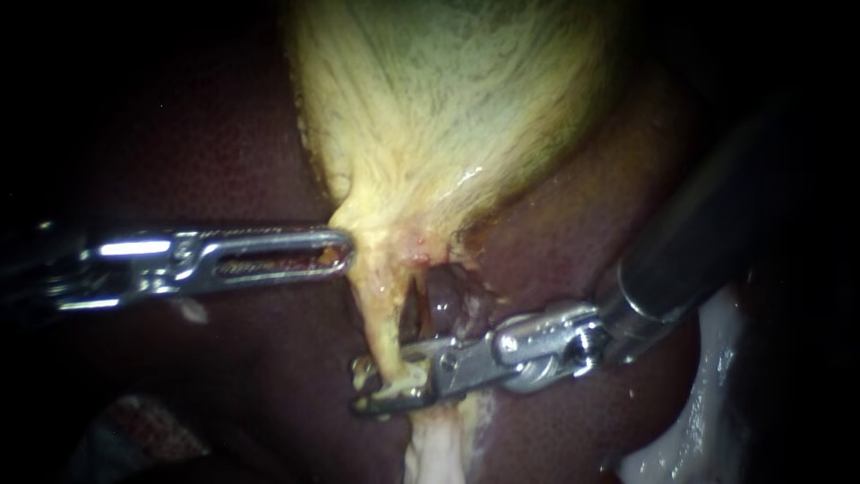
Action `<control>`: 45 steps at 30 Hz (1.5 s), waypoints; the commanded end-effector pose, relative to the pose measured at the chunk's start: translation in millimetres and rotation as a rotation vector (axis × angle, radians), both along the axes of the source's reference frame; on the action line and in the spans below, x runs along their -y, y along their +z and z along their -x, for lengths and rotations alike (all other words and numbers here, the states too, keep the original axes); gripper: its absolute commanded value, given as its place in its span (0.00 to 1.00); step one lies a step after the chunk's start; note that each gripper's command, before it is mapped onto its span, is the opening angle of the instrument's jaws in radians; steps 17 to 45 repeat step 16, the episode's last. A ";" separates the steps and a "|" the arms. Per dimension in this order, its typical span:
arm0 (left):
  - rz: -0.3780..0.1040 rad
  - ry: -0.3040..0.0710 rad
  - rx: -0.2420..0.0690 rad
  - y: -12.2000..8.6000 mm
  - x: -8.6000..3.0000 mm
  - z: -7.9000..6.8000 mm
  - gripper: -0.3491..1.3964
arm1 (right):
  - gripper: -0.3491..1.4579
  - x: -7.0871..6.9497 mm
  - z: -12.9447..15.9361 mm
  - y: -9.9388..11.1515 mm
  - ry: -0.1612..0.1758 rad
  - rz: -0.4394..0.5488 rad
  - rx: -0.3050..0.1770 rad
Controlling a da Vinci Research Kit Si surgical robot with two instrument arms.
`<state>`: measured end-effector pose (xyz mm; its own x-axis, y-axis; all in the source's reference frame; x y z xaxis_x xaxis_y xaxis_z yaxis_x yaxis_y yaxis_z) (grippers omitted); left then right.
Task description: Clipping second clip left tube
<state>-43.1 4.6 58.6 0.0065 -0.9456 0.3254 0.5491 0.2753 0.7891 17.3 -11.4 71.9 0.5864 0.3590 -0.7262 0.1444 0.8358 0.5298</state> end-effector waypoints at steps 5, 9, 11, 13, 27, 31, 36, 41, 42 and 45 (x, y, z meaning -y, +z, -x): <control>0.001 0.000 0.000 0.0 0.0 0.0 0.00 | 0.00 0.3 0.0 0.4 -0.001 0.004 -0.001; 0.001 0.000 0.000 0.1 0.0 0.1 0.00 | 0.00 0.5 0.0 0.7 -0.002 -0.002 0.011; 0.001 -0.001 0.000 0.1 0.0 0.2 0.00 | 0.00 0.6 0.1 0.8 -0.002 -0.001 0.011; 0.001 -0.001 0.000 0.1 0.0 0.3 0.00 | 0.00 0.7 0.1 0.8 -0.003 -0.001 0.011; 0.002 -0.001 0.000 0.2 0.0 0.3 0.00 | 0.00 0.7 0.1 0.8 0.000 -0.005 0.013; 0.002 -0.001 0.000 0.2 0.0 0.3 0.00 | 0.00 0.7 0.1 0.8 0.000 -0.005 0.013; 0.002 -0.001 0.000 0.2 0.0 0.3 0.00 | 0.00 0.7 0.1 0.8 0.000 -0.005 0.013; 0.002 -0.001 0.000 0.2 0.0 0.3 0.00 | 0.00 0.7 0.1 0.8 0.000 -0.005 0.013; 0.002 -0.001 0.000 0.2 0.0 0.3 0.00 | 0.00 0.7 0.1 0.8 0.000 -0.005 0.013; 0.002 -0.001 0.000 0.2 0.0 0.3 0.00 | 0.00 0.7 0.1 0.8 0.000 -0.005 0.013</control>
